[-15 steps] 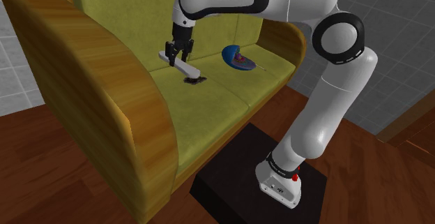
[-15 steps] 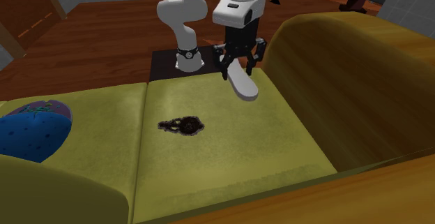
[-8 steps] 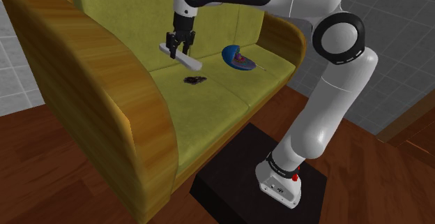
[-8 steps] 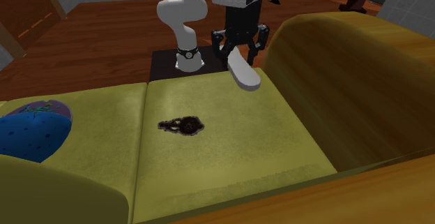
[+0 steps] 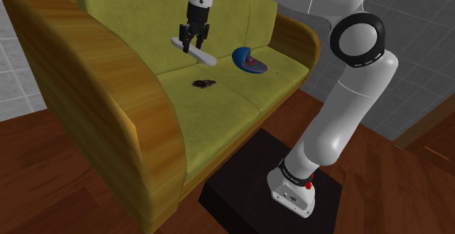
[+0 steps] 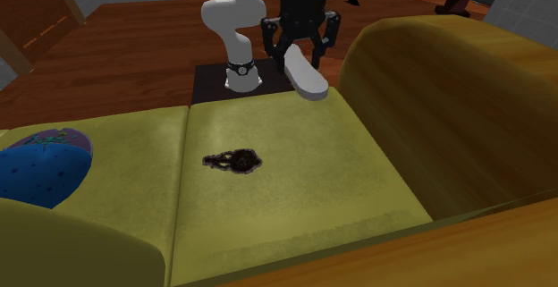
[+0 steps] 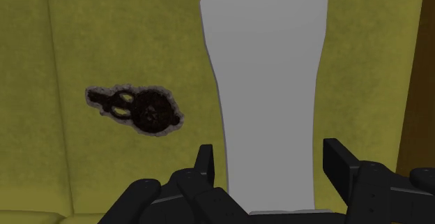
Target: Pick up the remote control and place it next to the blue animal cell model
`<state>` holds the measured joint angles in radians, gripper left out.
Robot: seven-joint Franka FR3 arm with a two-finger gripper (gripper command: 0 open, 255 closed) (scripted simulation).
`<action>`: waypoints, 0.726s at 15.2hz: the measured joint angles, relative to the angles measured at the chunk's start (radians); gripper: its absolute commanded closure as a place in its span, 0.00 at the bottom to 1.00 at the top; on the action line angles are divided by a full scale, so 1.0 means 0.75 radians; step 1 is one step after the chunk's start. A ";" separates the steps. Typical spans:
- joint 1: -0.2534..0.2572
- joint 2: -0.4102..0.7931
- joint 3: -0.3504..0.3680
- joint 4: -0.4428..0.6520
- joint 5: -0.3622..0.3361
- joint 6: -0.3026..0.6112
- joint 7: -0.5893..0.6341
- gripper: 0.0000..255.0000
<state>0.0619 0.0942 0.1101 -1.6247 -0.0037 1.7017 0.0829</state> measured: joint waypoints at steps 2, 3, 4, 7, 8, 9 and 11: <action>-0.029 -0.054 -0.023 -0.072 0.006 0.018 -0.052 1.00; -0.043 -0.073 -0.036 -0.100 0.007 0.027 -0.078 1.00; -0.059 -0.081 -0.050 -0.103 0.008 0.022 -0.109 1.00; -0.106 -0.132 -0.096 -0.161 0.010 0.028 -0.201 1.00; -0.120 -0.146 -0.110 -0.171 0.010 0.025 -0.230 1.00; -0.136 -0.163 -0.127 -0.201 0.009 0.037 -0.262 1.00; -0.165 -0.189 -0.158 -0.235 0.007 0.044 -0.322 1.00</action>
<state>-0.0620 -0.0479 -0.0083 -1.8011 0.0016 1.7349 -0.1585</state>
